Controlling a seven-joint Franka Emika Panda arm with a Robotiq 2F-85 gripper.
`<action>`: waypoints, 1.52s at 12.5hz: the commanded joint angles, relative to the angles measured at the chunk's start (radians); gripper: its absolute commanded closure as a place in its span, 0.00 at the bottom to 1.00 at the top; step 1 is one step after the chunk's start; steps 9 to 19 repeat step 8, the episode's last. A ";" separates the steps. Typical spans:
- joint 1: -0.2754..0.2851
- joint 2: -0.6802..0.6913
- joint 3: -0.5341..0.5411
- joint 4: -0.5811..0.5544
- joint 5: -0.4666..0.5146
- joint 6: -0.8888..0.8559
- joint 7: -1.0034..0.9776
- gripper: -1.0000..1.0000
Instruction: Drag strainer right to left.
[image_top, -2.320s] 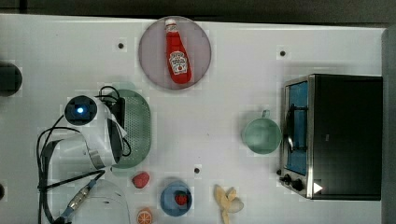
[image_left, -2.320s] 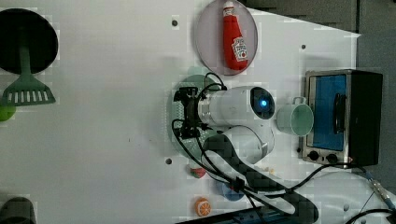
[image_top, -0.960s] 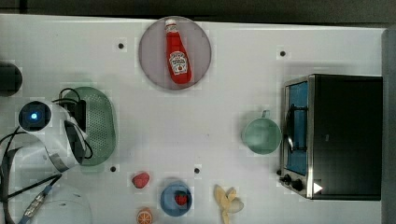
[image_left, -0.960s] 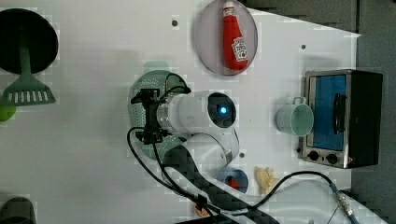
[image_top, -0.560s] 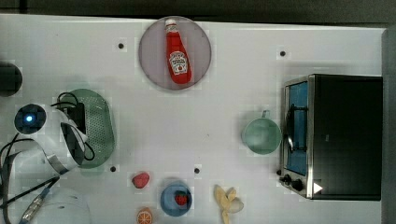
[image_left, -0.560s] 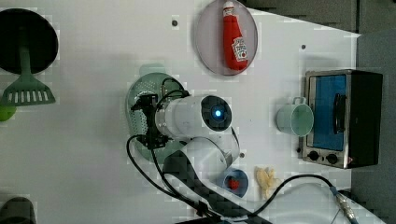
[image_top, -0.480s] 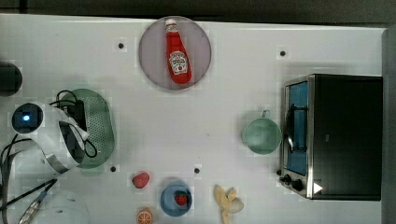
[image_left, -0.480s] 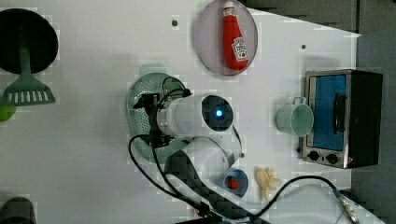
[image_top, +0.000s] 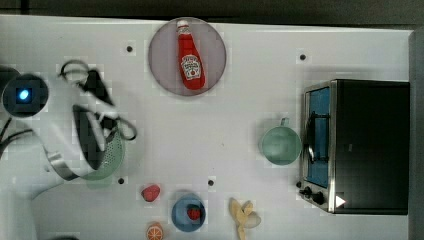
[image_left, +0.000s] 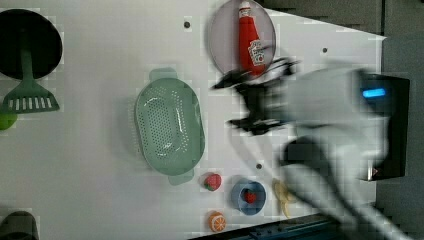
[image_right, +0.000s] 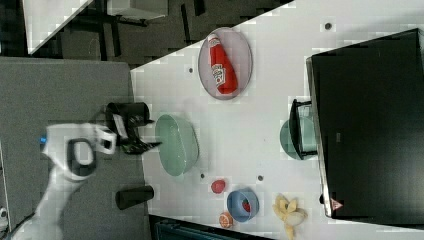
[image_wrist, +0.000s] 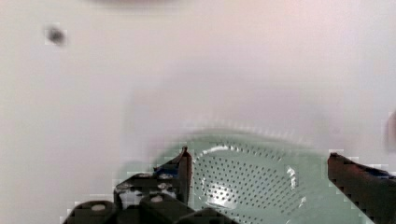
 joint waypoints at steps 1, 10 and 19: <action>-0.095 -0.176 -0.179 0.033 -0.019 -0.139 -0.383 0.00; -0.120 -0.406 -0.463 0.033 -0.190 -0.383 -0.791 0.00; -0.120 -0.406 -0.463 0.033 -0.190 -0.383 -0.791 0.00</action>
